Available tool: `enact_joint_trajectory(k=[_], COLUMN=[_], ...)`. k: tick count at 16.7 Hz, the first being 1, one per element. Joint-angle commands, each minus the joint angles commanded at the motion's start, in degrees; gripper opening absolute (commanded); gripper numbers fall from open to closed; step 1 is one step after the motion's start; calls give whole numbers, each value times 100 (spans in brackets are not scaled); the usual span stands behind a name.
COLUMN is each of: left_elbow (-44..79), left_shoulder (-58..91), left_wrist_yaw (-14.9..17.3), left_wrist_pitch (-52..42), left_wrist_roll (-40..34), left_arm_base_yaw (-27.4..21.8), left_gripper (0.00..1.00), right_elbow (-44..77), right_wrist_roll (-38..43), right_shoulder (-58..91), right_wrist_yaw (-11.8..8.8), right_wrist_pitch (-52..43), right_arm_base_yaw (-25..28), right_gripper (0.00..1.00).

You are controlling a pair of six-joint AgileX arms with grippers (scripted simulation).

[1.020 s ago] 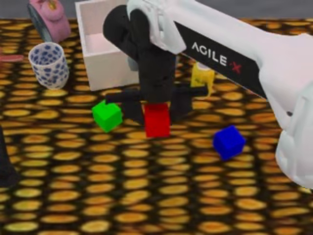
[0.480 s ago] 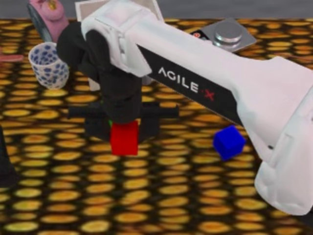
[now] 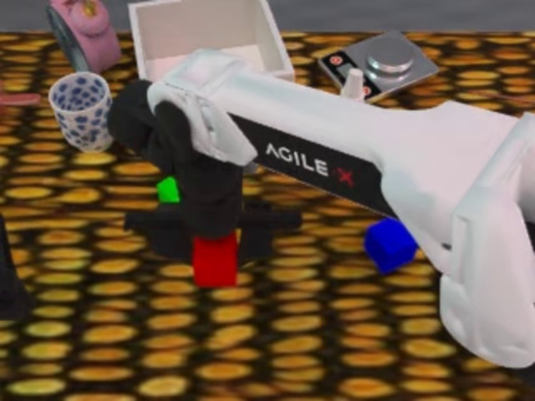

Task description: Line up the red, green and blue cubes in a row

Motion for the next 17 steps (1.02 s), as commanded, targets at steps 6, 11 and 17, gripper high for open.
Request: enact_joint_trajectory(k=[6, 11, 17], left_elbow=[0, 0, 0], left_shoulder=[0, 0, 0], left_wrist_yaw=[0, 0, 0], left_wrist_pitch=[0, 0, 0], left_wrist_roll=[0, 0, 0], left_arm_base_yaw=[0, 0, 0], left_gripper=[100, 100, 100], right_elbow=[-576, -576, -576], right_wrist_roll=[9, 9, 9], right_shoulder=[-17, -17, -17], right_wrist_yaw=[4, 4, 4], right_wrist_pitch=[564, 564, 564], right_arm_base_yaw=[25, 25, 25], right_gripper=[0, 30, 75])
